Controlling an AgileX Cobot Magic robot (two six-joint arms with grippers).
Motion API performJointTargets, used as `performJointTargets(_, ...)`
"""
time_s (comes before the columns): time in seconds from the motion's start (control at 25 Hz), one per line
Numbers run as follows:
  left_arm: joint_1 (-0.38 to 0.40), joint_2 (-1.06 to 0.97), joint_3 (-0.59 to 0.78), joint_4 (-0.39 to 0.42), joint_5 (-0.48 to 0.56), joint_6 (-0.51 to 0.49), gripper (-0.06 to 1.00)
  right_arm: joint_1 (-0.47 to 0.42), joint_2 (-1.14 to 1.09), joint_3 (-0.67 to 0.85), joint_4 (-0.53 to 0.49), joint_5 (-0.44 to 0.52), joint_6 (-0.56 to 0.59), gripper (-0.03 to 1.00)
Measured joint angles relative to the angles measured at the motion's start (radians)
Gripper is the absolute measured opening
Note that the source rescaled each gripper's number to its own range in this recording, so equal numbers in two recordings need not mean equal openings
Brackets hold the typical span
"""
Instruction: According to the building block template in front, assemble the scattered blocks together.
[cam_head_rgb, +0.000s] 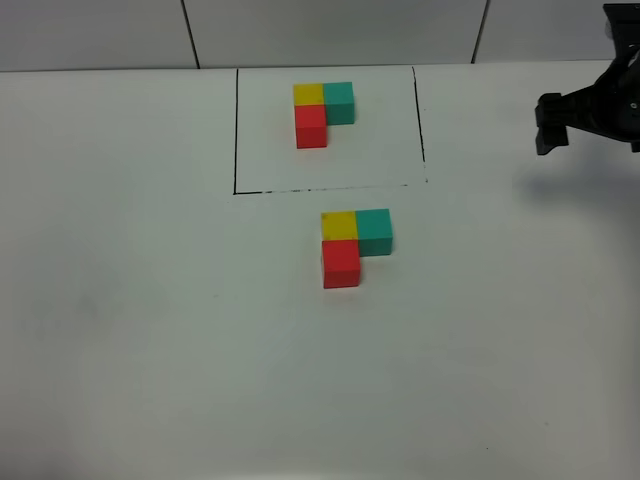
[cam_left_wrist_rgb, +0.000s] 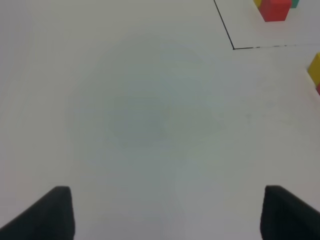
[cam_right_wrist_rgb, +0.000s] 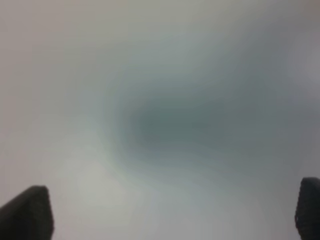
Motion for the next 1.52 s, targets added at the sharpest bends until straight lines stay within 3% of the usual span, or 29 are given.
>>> performJointTargets(0.24, 0.0, 0.0, 0.0, 0.0, 0.0, 0.0, 0.7, -0.023, -0.114, 0.043, 0.002, -0.005, -0.043, 0.97)
performJointTargets(0.6, 0.0, 0.0, 0.0, 0.0, 0.0, 0.0, 0.7, -0.029, -0.462, 0.278, 0.0, -0.065, -0.046, 0.97)
performJointTargets(1.12, 0.0, 0.0, 0.0, 0.0, 0.0, 0.0, 0.7, -0.029, -1.077, 0.663, 0.026, 0.015, -0.046, 0.97)
performJointTargets(1.52, 0.0, 0.0, 0.0, 0.0, 0.0, 0.0, 0.7, -0.029, -1.468, 0.819, 0.071, 0.194, -0.038, 0.97)
